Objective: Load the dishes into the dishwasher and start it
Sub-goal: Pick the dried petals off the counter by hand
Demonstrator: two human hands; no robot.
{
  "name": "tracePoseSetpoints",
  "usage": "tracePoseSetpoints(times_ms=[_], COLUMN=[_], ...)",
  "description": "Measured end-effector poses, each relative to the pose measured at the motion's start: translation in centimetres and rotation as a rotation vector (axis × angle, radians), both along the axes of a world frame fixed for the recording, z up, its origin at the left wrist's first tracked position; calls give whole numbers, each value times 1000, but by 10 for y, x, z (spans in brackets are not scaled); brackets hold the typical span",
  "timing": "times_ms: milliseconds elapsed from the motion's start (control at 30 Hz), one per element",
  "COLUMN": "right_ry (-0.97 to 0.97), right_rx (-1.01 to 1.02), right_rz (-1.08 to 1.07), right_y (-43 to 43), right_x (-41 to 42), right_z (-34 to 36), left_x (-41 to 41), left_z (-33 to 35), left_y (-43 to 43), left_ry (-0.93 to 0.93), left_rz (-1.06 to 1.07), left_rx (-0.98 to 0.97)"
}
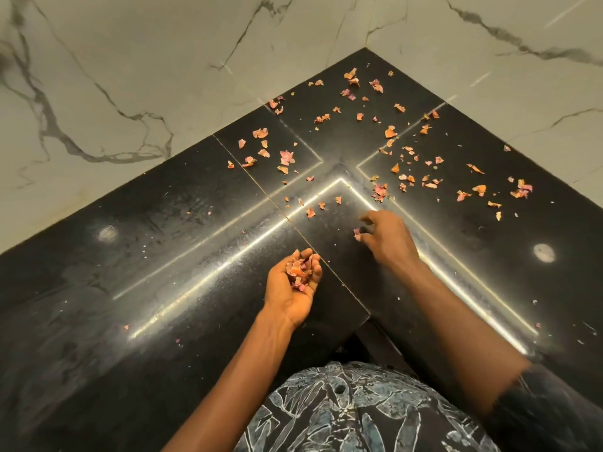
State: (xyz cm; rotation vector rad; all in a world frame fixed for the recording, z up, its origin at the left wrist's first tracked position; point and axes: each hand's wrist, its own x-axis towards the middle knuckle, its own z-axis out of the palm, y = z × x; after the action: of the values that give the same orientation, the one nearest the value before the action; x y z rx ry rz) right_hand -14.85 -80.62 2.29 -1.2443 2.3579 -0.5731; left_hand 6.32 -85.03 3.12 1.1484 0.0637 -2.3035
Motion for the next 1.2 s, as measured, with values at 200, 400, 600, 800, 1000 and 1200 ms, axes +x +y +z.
tracePoseSetpoints(times_ms=[200,400,600,800,1000,1200], right_ry=[213,-26,-89,-206,155,277], right_rx=[39,-160,-117,-156,116,-32], right_rz=[248,204,428,147,111,386], right_y=[-5,-4,8,-37,-80,-91], right_x=[21,57,101,39,-10,16], right_z=[-12,20,61,43,-17,-30], left_x=[2,5,3,0,5,17], left_z=[5,2,2,11,24,23], left_y=[2,2,4,2,3,0], left_ry=[-8,-47,-69,-15,-20,-45], left_rz=[-9,-13,-27,-15,-3,48], left_rx=[-34,-48,-58,-28,-55,-62])
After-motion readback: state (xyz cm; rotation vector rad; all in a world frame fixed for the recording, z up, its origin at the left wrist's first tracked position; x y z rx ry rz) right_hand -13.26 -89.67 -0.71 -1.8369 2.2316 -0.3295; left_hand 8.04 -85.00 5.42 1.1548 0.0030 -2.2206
